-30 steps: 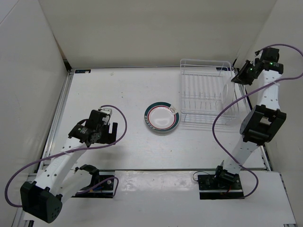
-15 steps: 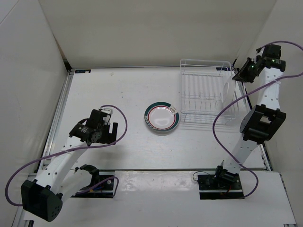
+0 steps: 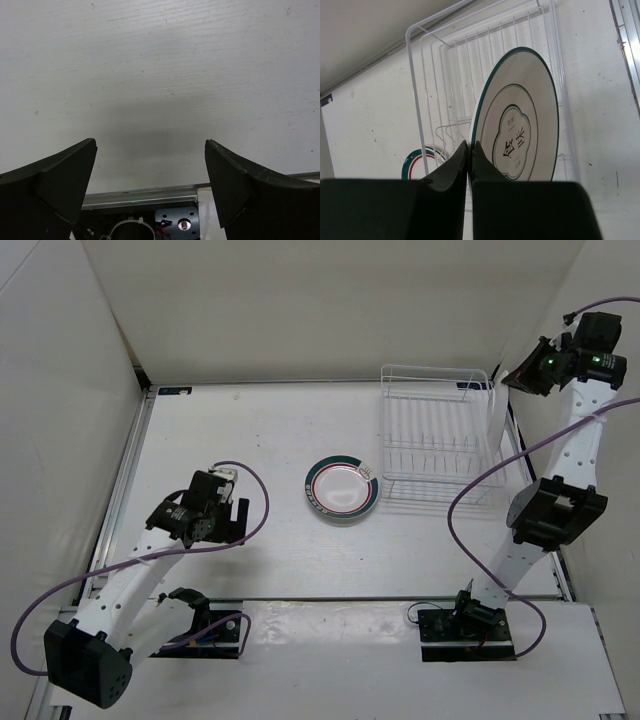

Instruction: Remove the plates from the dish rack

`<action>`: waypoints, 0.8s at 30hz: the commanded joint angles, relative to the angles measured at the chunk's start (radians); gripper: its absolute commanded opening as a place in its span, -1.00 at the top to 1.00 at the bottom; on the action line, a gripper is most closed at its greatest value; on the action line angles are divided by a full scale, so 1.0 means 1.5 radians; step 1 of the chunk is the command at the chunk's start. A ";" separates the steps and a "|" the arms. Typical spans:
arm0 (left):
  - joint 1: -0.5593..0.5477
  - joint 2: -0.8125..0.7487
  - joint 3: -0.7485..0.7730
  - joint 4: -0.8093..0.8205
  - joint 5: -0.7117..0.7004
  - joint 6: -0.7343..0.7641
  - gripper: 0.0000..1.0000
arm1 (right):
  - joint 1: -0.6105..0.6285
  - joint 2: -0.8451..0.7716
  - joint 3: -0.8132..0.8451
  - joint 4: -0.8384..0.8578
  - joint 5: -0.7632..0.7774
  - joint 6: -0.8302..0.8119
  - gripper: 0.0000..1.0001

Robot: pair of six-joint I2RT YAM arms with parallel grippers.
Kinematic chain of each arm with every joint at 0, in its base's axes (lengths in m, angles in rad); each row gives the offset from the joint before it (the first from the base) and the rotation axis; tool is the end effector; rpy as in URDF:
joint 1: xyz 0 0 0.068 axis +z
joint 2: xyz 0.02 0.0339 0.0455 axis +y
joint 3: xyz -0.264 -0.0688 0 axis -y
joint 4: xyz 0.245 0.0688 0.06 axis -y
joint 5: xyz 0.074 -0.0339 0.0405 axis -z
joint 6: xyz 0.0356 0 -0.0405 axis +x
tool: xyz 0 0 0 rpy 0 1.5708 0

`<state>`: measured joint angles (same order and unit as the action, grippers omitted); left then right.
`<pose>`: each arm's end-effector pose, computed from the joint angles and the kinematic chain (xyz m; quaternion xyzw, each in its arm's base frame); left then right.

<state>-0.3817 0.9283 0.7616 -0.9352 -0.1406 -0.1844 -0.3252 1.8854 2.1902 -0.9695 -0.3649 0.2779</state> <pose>0.1529 -0.0560 0.2459 0.0793 0.9671 0.0009 0.2416 0.3848 -0.1163 0.4291 0.1868 0.8679 0.1529 0.4342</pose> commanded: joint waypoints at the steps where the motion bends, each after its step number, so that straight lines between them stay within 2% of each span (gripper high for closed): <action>1: -0.001 -0.010 0.023 -0.002 -0.007 0.000 -1.00 | 0.003 -0.059 0.035 0.032 -0.038 0.008 1.00; 13: -0.001 -0.024 0.022 -0.002 -0.005 -0.002 -1.00 | 0.076 -0.156 -0.017 0.037 -0.118 -0.002 1.00; 16: -0.001 -0.028 0.022 -0.003 -0.003 0.000 -1.00 | 0.102 -0.195 -0.069 0.039 -0.125 -0.002 1.00; 22: -0.001 -0.034 0.021 -0.001 -0.001 -0.002 -1.00 | 0.216 -0.286 -0.174 0.035 -0.112 -0.032 1.00; 23: -0.002 -0.033 0.021 0.001 0.000 -0.002 -1.00 | 0.283 -0.300 -0.183 0.033 -0.100 -0.033 1.00; 24: -0.002 -0.033 0.022 0.001 0.001 -0.002 -1.00 | 0.303 -0.309 -0.214 0.030 -0.081 -0.037 1.00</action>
<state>-0.3817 0.8970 0.7620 -0.9352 -0.1402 -0.1844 0.0219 1.4960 1.9167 -0.9512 -0.4919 0.2562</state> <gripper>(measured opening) 1.000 0.019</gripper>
